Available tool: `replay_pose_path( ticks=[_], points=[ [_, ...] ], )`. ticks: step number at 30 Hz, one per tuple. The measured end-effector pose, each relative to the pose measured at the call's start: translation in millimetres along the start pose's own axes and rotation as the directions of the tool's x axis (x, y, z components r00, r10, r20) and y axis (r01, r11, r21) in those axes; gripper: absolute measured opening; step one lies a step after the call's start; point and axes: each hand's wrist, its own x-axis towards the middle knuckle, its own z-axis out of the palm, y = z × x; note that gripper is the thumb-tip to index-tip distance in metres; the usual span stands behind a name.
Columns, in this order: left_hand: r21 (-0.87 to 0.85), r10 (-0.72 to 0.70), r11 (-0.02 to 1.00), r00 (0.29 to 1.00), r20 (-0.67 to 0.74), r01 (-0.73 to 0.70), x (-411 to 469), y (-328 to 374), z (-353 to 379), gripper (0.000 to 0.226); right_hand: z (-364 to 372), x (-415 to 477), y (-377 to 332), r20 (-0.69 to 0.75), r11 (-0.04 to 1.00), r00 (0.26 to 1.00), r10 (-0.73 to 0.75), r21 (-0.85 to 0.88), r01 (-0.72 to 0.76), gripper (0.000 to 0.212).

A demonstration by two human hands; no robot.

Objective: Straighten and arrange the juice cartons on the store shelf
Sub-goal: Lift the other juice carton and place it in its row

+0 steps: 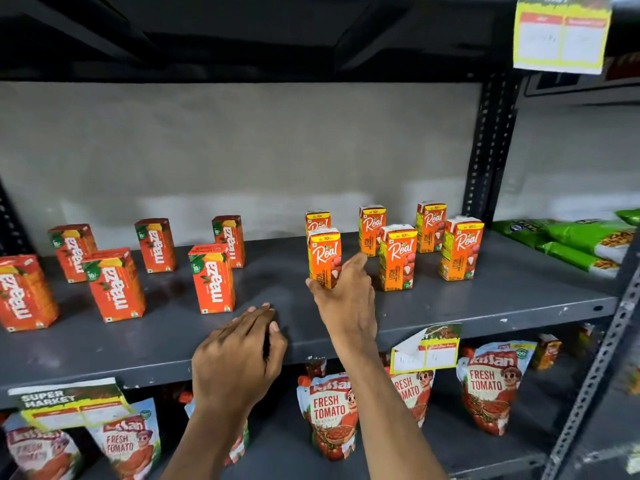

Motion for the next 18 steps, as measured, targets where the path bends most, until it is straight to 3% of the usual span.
replay_pose_path(
  ticks=[8, 10, 13, 18],
  points=[
    [-0.022, 0.010, 1.000, 0.998, 0.062, -0.009, 1.5, 1.6, -9.5, 0.037, -11.0, -12.2, -3.2, 0.043, 0.999, 0.999, 0.001, -0.035, 0.000, 0.075],
    [-0.059, -0.051, 0.997, 0.993, 0.106, 0.057, 2.2, 4.3, -14.1, 0.037, -19.2, -18.5, 0.5, 0.034, 1.000, 0.999, -0.015, 0.017, 0.014, 0.072],
    [-0.245, -0.205, 0.943, 0.973, 0.108, 0.226, 5.9, 15.2, -21.5, 0.038, -41.4, -30.2, 9.7, -0.072, 0.995, 0.995, -0.069, 0.061, 0.073, 0.064],
    [-0.536, -0.121, 0.835, 0.992, 0.042, 0.125, 15.5, 70.2, -25.2, 0.032, -87.8, -24.1, 31.5, -0.230, 0.975, 0.956, -0.183, 0.083, 0.207, 0.041]
  ],
)
